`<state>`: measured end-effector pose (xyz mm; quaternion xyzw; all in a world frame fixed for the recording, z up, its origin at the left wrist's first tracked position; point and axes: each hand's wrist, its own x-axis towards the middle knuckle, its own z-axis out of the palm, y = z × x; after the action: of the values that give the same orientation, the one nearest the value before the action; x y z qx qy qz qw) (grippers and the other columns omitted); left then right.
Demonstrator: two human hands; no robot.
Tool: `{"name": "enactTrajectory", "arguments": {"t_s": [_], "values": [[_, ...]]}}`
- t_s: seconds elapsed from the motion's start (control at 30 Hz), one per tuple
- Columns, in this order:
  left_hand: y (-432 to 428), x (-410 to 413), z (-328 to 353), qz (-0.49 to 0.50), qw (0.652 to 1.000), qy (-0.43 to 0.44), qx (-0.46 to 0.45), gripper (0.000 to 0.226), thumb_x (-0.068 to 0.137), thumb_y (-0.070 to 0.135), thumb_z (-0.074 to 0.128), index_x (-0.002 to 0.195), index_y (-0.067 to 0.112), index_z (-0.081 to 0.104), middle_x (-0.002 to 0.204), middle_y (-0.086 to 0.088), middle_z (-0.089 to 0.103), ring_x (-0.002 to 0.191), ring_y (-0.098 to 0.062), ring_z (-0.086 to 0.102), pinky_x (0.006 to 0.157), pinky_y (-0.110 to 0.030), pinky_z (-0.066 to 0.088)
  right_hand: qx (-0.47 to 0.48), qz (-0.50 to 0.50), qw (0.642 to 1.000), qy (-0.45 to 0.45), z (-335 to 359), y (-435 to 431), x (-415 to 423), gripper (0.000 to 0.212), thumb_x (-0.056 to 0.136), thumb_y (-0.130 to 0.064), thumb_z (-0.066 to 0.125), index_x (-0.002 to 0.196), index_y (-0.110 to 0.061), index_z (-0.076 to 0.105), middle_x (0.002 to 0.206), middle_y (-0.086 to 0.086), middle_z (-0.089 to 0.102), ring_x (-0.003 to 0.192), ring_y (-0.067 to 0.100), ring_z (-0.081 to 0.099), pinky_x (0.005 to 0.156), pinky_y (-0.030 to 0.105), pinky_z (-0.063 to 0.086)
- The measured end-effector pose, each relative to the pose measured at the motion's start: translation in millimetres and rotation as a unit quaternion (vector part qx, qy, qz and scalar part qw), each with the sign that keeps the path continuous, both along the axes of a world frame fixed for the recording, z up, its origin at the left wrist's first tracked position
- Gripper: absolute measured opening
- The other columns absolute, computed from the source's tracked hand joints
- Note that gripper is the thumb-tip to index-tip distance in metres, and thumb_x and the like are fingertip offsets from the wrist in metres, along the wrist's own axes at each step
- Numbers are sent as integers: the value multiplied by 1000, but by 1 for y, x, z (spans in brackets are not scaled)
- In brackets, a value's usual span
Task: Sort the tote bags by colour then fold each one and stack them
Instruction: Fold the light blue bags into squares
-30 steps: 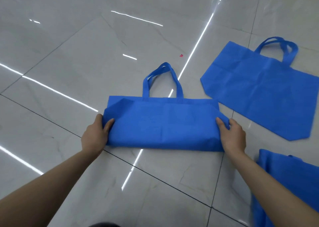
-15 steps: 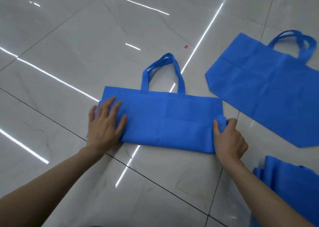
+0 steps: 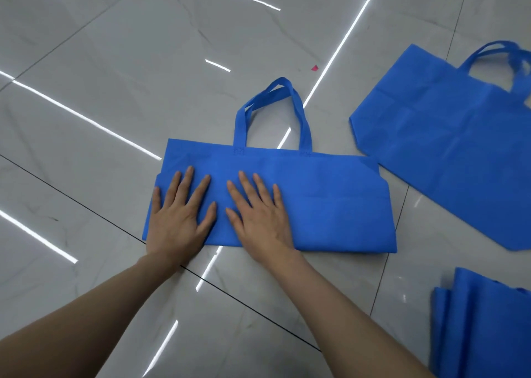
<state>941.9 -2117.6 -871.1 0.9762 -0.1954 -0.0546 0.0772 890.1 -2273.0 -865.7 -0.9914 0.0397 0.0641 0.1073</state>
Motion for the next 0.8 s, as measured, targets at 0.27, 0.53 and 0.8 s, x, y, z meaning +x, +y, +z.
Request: {"name": "enactTrajectory", "arguments": {"t_s": [0.27, 0.53, 0.8], "values": [[0, 0, 4, 0, 1000, 5, 0, 66, 88, 62, 8, 148, 36, 13, 158, 6, 5, 145, -13, 0, 114, -37, -11, -65, -148, 984, 68, 1, -95, -40, 64, 78, -57, -18, 140, -41, -19, 158, -12, -13, 145, 16, -14, 114, 41, -12], [0, -1, 4, -7, 1000, 6, 0, 65, 89, 61, 7, 148, 35, 11, 158, 5, 6, 145, -14, 0, 115, -38, -10, 71, -283, 952, -97, 22, -111, -7, 47, 95, -39, 46, 132, -10, 47, 141, 10, 44, 130, 28, 35, 111, 39, 24], [0, 0, 6, -7, 1000, 6, -18, 64, 90, 60, 11, 148, 35, 16, 158, 5, 8, 145, -13, 0, 116, -37, -9, 92, -345, 934, -24, 34, -108, 99, 33, 97, -29, 46, 121, -6, 47, 123, 13, 51, 109, 29, 52, 93, 37, 36]]}}
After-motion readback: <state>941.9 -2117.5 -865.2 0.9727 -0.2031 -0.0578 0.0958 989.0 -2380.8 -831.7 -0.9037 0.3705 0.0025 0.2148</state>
